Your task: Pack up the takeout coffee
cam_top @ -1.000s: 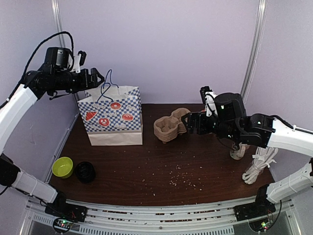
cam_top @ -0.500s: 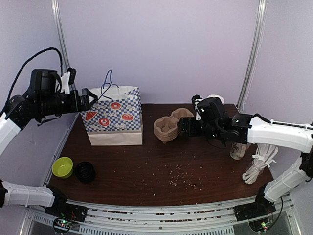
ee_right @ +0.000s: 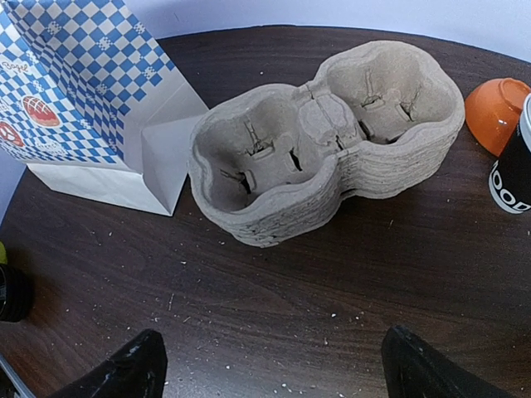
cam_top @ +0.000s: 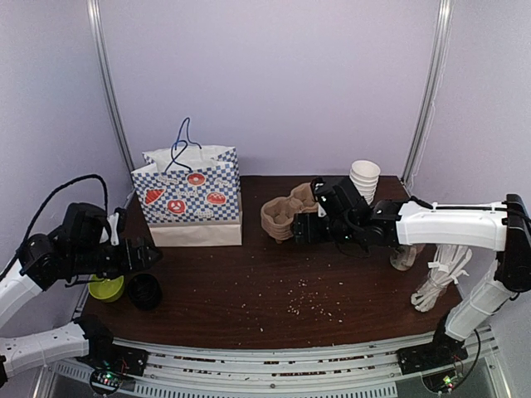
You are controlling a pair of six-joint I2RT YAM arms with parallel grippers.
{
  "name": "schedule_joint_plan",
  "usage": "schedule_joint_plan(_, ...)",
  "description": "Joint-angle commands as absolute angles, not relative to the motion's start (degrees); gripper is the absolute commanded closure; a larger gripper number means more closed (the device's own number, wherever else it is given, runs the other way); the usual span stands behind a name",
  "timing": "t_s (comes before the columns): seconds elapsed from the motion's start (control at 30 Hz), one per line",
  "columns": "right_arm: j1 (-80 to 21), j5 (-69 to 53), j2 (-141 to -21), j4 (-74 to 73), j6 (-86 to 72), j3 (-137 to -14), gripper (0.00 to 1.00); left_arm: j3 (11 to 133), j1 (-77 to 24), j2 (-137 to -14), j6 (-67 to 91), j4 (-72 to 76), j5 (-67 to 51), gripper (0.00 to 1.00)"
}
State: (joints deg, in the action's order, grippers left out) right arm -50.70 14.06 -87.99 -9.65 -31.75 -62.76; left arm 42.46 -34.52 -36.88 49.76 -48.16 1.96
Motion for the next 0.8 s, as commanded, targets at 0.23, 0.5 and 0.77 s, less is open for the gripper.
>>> schedule_joint_plan(0.23,-42.45,20.31,-85.83,-18.8,-28.2,-74.73,0.11,41.07,-44.28,-42.51,57.39,-39.25,4.47,0.05)
schedule_joint_plan(0.5,-25.8,18.08,-86.22,-27.67,-24.41,-85.91,0.18,39.53,-46.27,-46.37,56.85,-34.62,4.55,0.05)
schedule_joint_plan(0.77,-14.64,9.24,-92.89,-30.07,-26.6,-90.2,0.36,39.13,-46.49,-49.26,56.07,-31.59,3.72,0.05)
